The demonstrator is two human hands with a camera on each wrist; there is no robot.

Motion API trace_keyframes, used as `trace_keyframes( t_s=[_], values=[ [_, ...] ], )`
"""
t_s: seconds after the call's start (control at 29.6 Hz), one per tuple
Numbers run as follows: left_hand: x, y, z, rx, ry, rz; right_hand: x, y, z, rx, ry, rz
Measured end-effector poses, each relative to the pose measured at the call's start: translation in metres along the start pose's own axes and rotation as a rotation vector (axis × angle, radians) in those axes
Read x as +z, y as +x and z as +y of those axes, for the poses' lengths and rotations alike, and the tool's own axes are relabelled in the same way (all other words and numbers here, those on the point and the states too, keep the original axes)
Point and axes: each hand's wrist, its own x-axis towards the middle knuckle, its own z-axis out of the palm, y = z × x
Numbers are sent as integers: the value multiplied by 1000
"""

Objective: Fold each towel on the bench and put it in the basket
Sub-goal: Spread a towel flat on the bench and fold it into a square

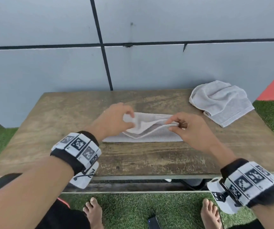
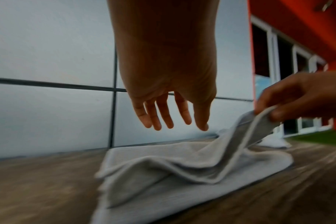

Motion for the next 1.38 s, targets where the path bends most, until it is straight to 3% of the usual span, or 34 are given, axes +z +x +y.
trace_keyframes(
  t_s=[0.1, 0.2, 0.67, 0.91, 1.38],
  values=[
    [16, -2, 49, 164, -150, 8, 5, -1, -9, -23, 41, -17],
    [31, -2, 67, 217, -219, 46, 8, -1, -16, -42, 70, -16],
    [32, 25, 67, 183, -303, 93, 5, 20, -18, 80, 216, -59],
    [35, 21, 61, 178, -324, 38, 3, 20, -18, 193, 197, -48],
    [35, 8, 58, 176, -500, 138, 5, 23, -20, 248, 553, -5]
  ],
)
